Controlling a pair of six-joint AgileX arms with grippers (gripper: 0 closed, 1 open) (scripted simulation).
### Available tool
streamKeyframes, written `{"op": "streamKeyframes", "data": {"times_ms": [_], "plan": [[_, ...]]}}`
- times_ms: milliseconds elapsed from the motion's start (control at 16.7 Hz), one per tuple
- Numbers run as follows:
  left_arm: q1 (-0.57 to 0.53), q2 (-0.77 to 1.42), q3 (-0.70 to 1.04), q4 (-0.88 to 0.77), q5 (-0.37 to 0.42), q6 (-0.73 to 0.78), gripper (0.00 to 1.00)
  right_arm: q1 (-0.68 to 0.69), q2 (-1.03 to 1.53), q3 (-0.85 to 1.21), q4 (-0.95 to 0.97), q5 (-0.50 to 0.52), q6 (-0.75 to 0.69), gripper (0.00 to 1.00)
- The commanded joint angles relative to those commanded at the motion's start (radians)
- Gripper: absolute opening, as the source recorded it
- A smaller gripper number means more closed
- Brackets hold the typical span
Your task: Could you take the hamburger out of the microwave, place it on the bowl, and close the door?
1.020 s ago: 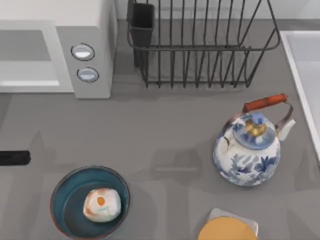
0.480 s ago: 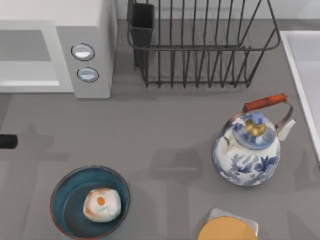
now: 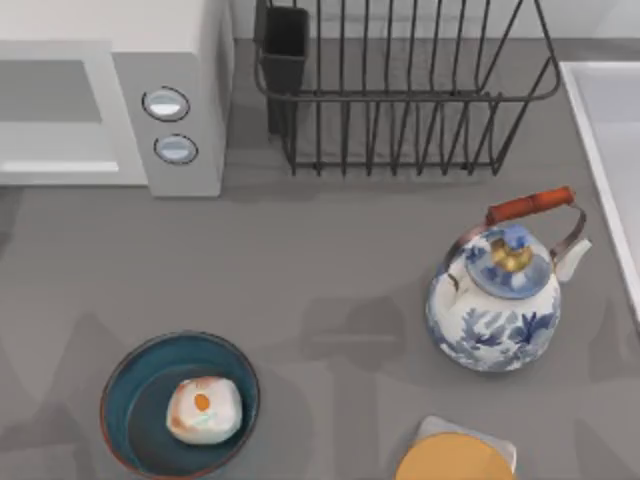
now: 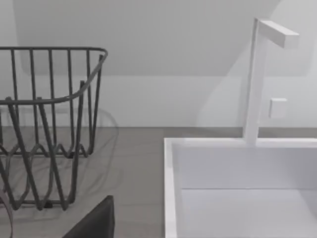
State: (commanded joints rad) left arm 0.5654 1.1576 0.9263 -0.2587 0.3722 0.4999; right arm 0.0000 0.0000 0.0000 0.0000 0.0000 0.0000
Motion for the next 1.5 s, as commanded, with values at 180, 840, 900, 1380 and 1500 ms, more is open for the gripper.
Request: {"op": "streamKeyframes", "data": {"times_ms": [180, 840, 900, 1380, 1500], "plan": [[0.208, 0.237, 0.245, -0.184, 0.129, 0.155, 0.0, 0.0, 0.0, 0.0, 0.0, 0.0, 0.0, 1.0], [0.487, 0.607, 0.473, -0.508, 0.301, 0.427, 0.0, 0.0, 0.0, 0.0, 0.0, 0.0, 0.0, 1.0], [0.487, 0.607, 0.473, -0.508, 0.301, 0.427, 0.0, 0.0, 0.0, 0.0, 0.0, 0.0, 0.0, 1.0], [0.486, 0.67, 0.325, -0.289, 0.3, 0.428, 0.0, 0.0, 0.0, 0.0, 0.0, 0.0, 0.0, 1.0], [0.487, 0.699, 0.263, -0.195, 0.302, 0.43, 0.0, 0.0, 0.0, 0.0, 0.0, 0.0, 0.0, 1.0]]}}
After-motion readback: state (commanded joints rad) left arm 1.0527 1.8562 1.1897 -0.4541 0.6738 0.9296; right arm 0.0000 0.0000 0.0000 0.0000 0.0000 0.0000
